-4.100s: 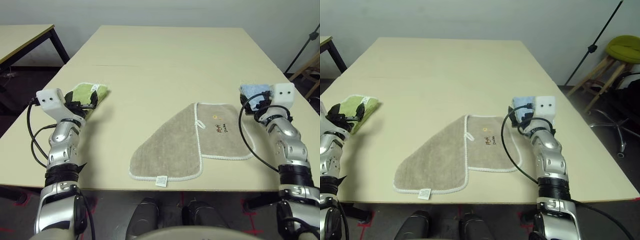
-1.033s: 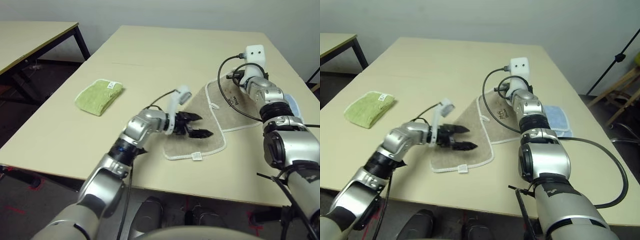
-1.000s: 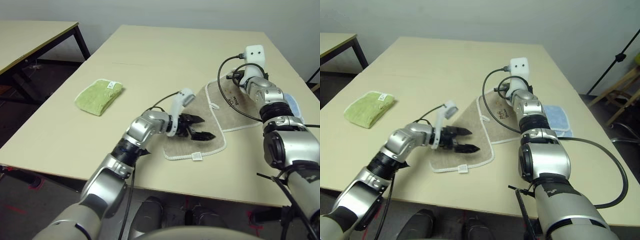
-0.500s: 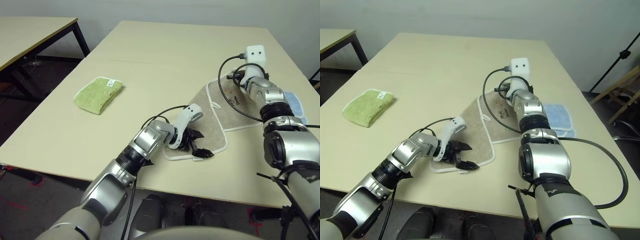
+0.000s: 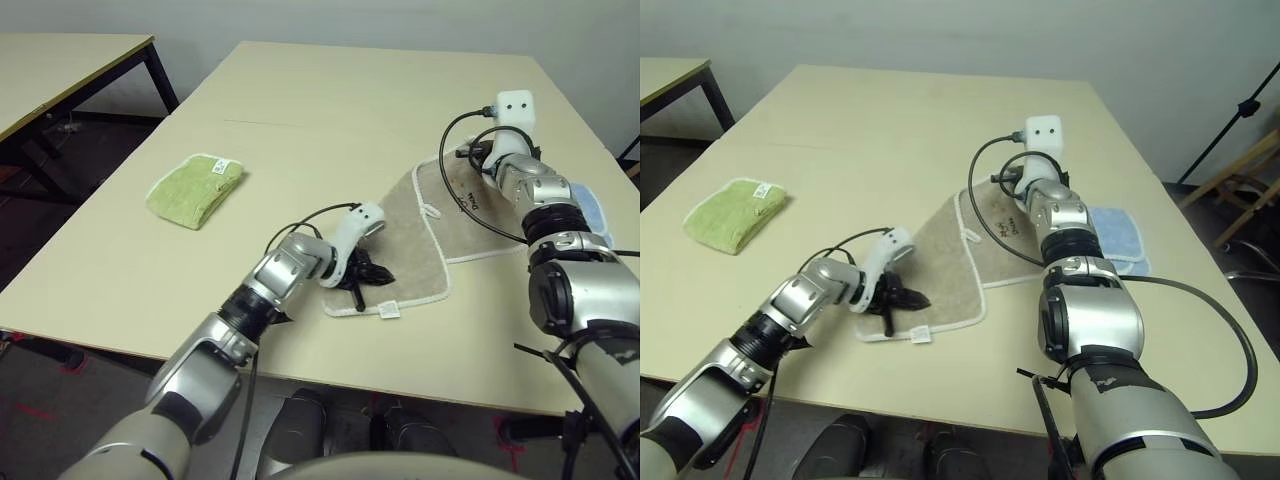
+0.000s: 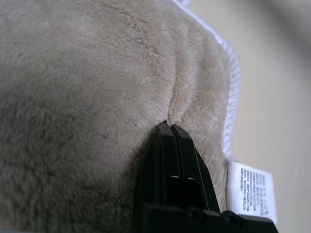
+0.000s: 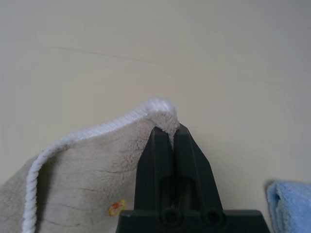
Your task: Fold the towel and set it aside.
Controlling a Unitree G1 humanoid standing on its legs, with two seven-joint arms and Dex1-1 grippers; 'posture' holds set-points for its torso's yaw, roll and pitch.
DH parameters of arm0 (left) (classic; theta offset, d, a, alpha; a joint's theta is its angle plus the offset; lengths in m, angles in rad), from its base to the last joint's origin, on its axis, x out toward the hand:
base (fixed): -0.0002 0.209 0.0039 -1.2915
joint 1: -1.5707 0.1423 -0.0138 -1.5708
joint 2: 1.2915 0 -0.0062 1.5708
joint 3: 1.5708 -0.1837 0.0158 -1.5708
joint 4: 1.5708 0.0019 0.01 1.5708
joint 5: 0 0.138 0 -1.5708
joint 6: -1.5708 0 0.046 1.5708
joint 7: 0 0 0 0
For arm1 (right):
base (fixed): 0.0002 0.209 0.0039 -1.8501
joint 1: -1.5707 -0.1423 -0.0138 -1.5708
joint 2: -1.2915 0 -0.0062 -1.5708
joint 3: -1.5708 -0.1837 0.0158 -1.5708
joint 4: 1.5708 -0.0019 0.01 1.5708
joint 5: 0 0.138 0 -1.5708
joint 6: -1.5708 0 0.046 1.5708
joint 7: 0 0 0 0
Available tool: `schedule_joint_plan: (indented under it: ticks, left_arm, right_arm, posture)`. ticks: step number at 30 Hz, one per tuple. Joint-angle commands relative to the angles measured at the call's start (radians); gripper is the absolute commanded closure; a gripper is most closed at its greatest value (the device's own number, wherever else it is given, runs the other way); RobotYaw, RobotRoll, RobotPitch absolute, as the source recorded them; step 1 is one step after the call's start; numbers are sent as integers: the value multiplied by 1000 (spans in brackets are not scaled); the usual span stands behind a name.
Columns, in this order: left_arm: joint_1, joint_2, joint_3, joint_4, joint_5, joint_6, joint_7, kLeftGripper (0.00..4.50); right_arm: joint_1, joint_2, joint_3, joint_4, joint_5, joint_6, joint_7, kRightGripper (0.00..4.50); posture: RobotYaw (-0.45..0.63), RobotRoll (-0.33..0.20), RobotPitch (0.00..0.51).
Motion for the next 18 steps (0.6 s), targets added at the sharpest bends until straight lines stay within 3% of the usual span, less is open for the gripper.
schedule_joint_plan:
  ticks: [1, 5, 9, 11, 14, 18]
  left_arm:
    - [26, 65, 6, 87, 65, -14, 8, 4461]
    - [-17, 100, 62, 186, 78, -86, 35, 4461]
    - [-61, 94, 120, 253, 82, -139, 70, 4461]
    - [-75, 72, 178, 217, 35, -103, 72, 4379]
    - [-76, 45, 231, 114, -30, -19, 56, 3745]
    - [-54, 39, 180, -114, -66, 118, 15, 2457]
  right_arm:
    - [-19, -5, -13, 10, 11, 3, 0, 4500]
    - [-22, 2, -12, 6, 13, 3, 7, 4500]
    - [-21, 7, -6, -2, 13, 3, 25, 4500]
    - [-19, 8, -6, -7, 13, 6, 34, 4500]
    - [-15, 7, -4, -12, 12, 9, 44, 4500]
    - [-9, 7, -3, -18, 10, 13, 49, 4500]
  posture:
    - [216, 0, 67]
    - [221, 0, 62]
    - [220, 0, 61]
    - [219, 0, 63]
    - [219, 0, 65]
    - [221, 0, 68]
